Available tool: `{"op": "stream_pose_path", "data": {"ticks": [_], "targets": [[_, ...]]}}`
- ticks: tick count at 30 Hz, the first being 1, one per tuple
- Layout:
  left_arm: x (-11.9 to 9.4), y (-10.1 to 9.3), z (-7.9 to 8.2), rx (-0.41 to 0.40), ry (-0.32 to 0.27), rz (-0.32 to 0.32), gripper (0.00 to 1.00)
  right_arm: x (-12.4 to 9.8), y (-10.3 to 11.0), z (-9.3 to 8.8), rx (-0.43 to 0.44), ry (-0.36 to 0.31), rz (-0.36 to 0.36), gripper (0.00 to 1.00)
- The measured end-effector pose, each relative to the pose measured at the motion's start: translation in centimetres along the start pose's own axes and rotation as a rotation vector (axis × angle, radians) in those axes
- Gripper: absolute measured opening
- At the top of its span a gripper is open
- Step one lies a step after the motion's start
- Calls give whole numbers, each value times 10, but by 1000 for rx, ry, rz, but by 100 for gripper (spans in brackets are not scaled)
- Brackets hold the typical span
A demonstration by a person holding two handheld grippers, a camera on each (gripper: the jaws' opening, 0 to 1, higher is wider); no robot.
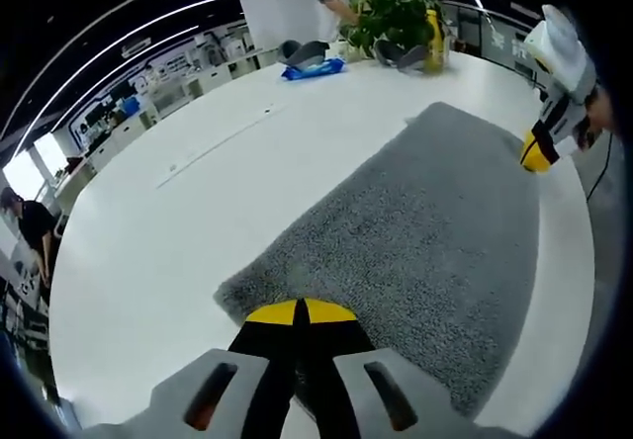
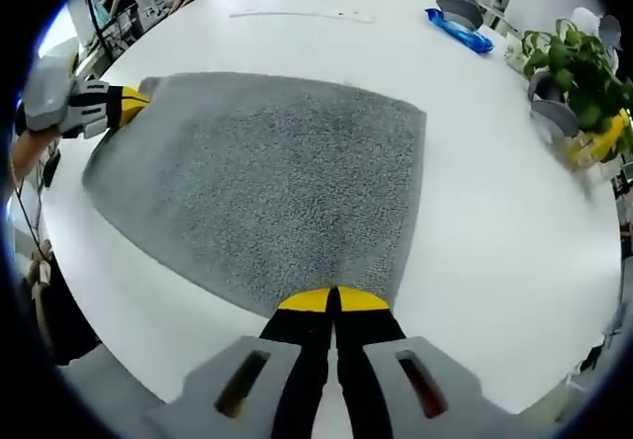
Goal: Fold the towel on the table until its edges align and the towel forms a compact rectangular stack.
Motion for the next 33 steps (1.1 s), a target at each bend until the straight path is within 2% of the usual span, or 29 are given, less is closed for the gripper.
{"op": "stream_pose_path", "data": {"ticks": [3,9,17,29,33], "targets": [[-1,-1,-1,7,3,-10,1,1,-1,0,-6,8,1,0],[-7,-6,-2,1,16,-21,1,1,-3,1,-28,26,47,0],[-17,-16,-5,72,58,-49,1,1,-4,1,-13,41,94,0],[-35,-30,-12,85,85,-73,1,1,-4,2,-61,34,94,0],[-39,-35,-13,81,93,-77,1,2,-7,4,-42,39,101,0]]}}
Point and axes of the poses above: the point that each gripper's makers call its tool centre point, and the gripper's own axes: x roughly forward along the fingers, y roughly to its left, z roughly out of its top, the point moved 4 cm from there along -x, roughly backward along the fingers, and after that the axes turned 14 degrees about -y, right-handed, at the moved point
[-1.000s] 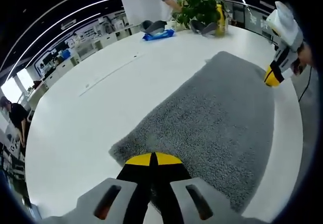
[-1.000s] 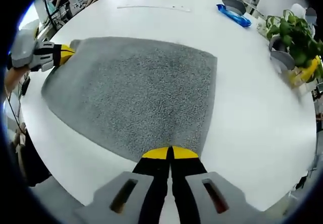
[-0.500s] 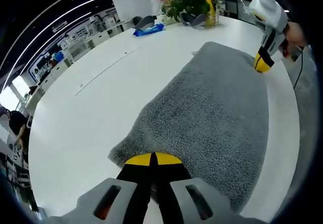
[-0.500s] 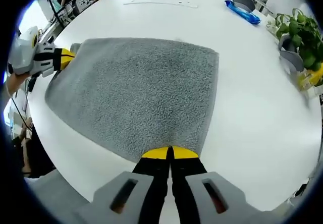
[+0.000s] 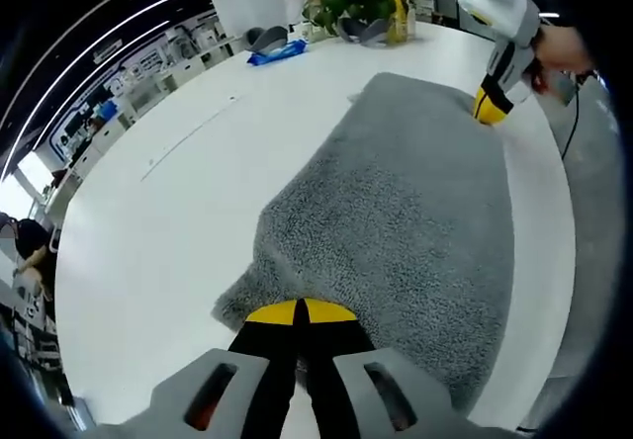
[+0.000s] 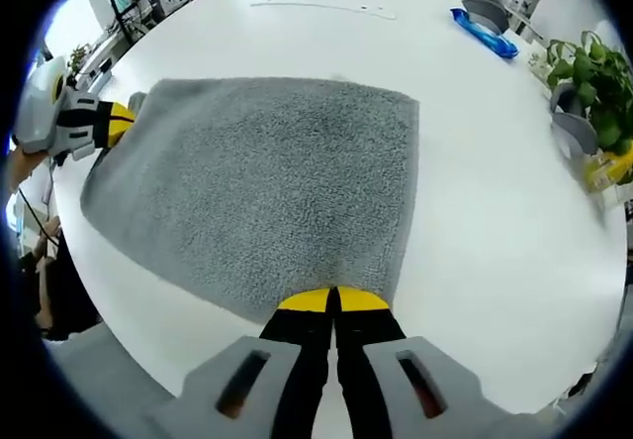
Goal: Fold the towel on the table until its edges align and the towel forms a compact rectangular stack.
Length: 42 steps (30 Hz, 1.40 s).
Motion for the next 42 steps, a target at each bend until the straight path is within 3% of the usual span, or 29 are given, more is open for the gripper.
{"op": "stream_pose_path", "data": {"ticks": [13,21,34,42], "targets": [[-15,-23,-8,-17,-8,8,1,2,-4,4,-9,8,33,0],[-24,-37,-10,-48,-9,15,1,8,-10,12,-73,0,7,0],[-33,-58,-11,-78,6,21,1,12,-18,18,-79,-1,16,0],[-36,-61,-12,-107,-14,28,1,15,-23,23,-95,16,25,0]]}}
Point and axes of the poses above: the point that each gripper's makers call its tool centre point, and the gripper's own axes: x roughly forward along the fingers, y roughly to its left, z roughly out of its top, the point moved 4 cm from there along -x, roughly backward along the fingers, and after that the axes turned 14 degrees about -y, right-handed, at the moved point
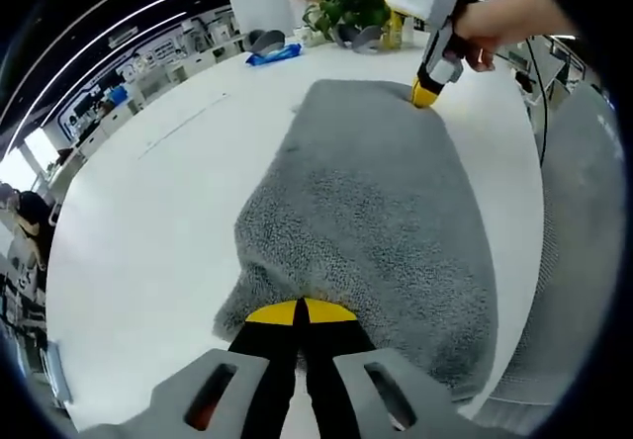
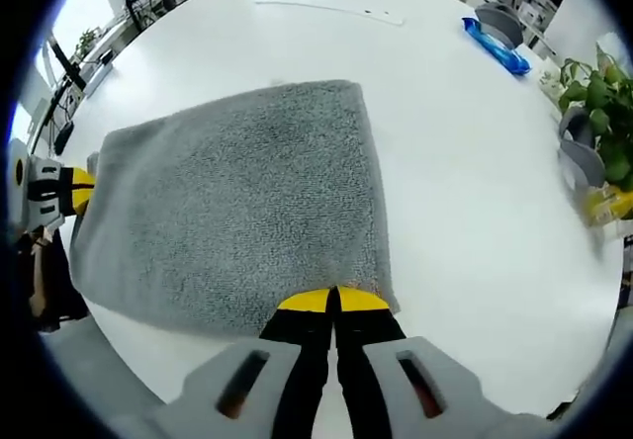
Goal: Fold the towel on the table until its edges align and the towel forms a compact rectangular stack.
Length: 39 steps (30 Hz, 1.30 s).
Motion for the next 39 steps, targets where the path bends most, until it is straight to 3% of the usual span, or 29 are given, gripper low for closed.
{"op": "stream_pose_path", "data": {"ticks": [8,18,39], "targets": [[0,-4,1,22,21,0,1,0,-3,1,12,-13,10,0],[0,-6,2,20,41,7,1,3,-9,4,87,-39,28,0],[-6,-21,-1,-4,30,-53,1,11,-16,15,44,-28,-10,0]]}}
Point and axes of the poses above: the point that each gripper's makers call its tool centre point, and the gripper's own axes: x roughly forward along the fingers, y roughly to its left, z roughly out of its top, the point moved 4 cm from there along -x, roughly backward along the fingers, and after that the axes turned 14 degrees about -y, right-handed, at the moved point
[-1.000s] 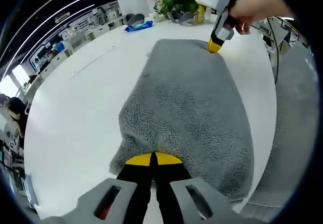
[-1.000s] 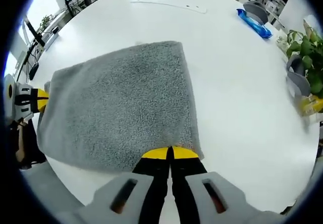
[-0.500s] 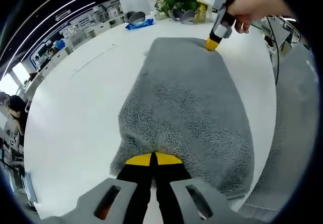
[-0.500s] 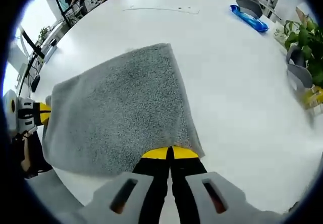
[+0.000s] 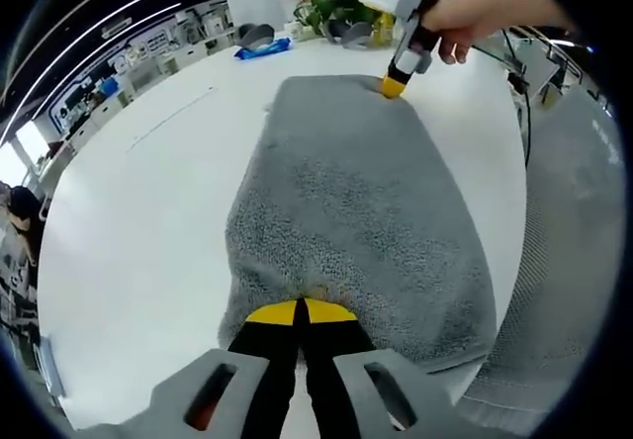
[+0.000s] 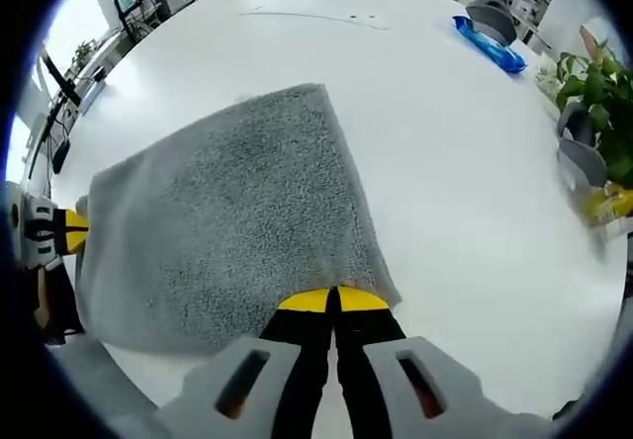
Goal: Fold the towel on the table until its edges align and the towel forms a compact rectangular stack.
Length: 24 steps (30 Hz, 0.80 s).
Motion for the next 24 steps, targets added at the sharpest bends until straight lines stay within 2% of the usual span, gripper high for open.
{"op": "stream_pose_path", "data": {"ticks": [7,24], "targets": [[-1,-11,1,-21,-9,-18,1,3,-4,5,-30,-6,-11,0],[0,-29,5,-25,-19,-52,1,12,-16,18,-10,-13,-3,0]]}}
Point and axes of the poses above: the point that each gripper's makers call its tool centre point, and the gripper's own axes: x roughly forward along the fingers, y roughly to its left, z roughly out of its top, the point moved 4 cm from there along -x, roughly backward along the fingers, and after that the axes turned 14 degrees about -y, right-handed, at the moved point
